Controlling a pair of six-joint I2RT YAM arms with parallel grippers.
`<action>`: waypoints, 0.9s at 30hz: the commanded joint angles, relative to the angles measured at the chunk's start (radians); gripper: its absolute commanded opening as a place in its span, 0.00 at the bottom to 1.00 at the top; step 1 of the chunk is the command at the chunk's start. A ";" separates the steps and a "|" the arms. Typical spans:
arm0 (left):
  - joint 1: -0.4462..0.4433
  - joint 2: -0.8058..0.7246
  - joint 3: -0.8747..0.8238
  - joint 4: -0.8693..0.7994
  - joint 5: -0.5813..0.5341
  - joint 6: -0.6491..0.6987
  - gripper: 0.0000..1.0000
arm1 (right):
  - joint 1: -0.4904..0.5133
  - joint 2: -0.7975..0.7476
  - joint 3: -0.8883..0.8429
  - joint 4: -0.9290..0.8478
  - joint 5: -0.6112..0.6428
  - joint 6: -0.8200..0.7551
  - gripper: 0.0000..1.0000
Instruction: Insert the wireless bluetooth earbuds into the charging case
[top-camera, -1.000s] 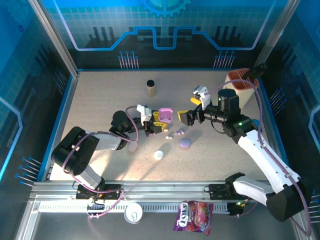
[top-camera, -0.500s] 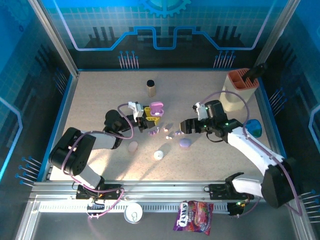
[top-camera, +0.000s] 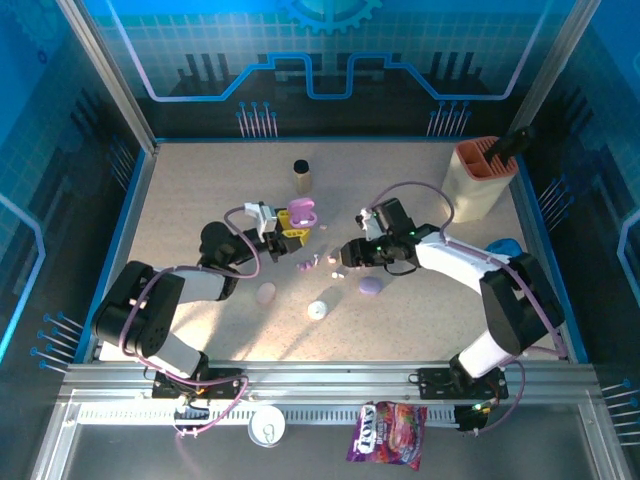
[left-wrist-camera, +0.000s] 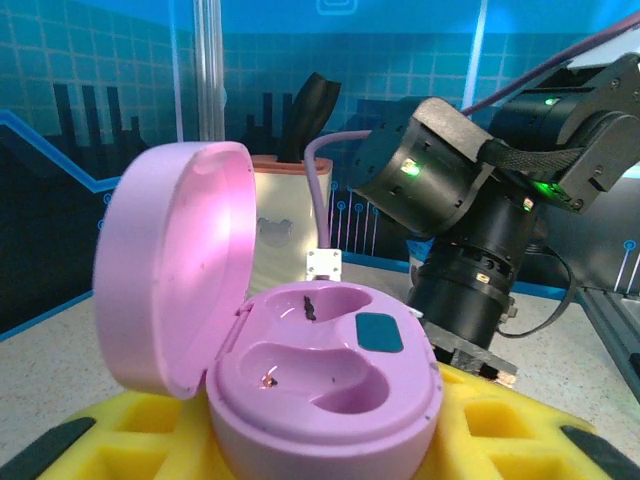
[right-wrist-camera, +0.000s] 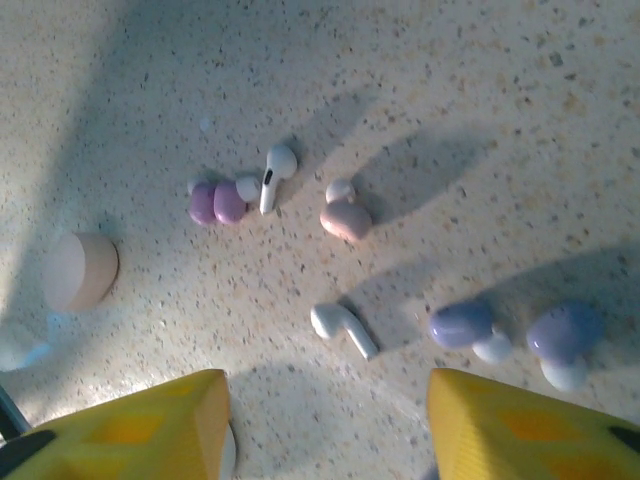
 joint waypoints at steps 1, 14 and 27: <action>0.016 -0.035 -0.025 0.034 -0.012 0.000 0.38 | 0.030 0.060 0.063 0.023 -0.024 0.020 0.51; 0.110 -0.110 -0.066 0.034 -0.013 -0.012 0.38 | 0.177 0.293 0.249 0.079 -0.054 0.125 0.37; 0.148 -0.150 -0.079 0.034 -0.011 -0.032 0.38 | 0.191 0.473 0.448 -0.018 -0.036 0.042 0.40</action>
